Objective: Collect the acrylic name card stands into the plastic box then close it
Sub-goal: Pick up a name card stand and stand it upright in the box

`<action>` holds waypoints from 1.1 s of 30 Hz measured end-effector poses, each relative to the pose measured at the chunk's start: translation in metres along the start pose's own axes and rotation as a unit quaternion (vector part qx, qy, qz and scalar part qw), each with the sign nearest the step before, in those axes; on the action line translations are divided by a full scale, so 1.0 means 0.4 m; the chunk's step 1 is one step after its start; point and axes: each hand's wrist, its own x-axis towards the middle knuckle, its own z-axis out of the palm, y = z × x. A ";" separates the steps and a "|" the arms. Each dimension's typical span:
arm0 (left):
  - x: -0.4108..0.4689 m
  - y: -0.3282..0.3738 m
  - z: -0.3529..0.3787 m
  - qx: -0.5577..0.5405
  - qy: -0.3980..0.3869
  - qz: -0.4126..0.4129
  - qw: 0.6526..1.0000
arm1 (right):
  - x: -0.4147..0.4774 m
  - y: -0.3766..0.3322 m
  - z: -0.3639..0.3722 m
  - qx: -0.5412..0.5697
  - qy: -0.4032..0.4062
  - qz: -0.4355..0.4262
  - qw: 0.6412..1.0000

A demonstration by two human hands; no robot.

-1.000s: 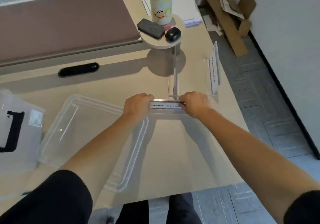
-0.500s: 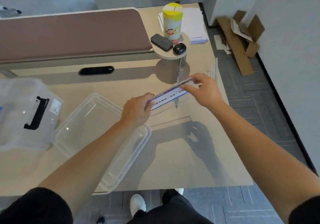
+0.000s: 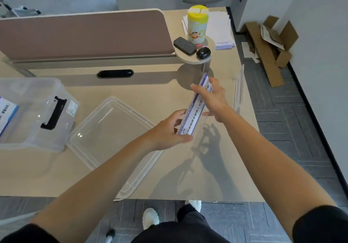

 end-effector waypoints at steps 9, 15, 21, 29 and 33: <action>-0.064 -0.037 -0.005 0.194 0.061 0.137 0.969 | -0.021 -0.034 0.009 0.049 -0.181 -0.067 0.980; -0.142 -0.070 -0.058 0.183 0.128 0.153 0.963 | -0.074 -0.084 0.090 0.041 -0.258 -0.112 0.959; -0.269 -0.121 -0.134 0.178 0.177 0.160 0.955 | -0.151 -0.158 0.231 -0.014 -0.270 -0.157 0.950; -0.531 -0.238 -0.283 0.195 0.219 0.146 0.945 | -0.358 -0.249 0.507 -0.066 -0.264 -0.178 0.946; -0.667 -0.292 -0.377 0.189 0.245 0.166 0.936 | -0.445 -0.293 0.647 -0.053 -0.254 -0.203 0.944</action>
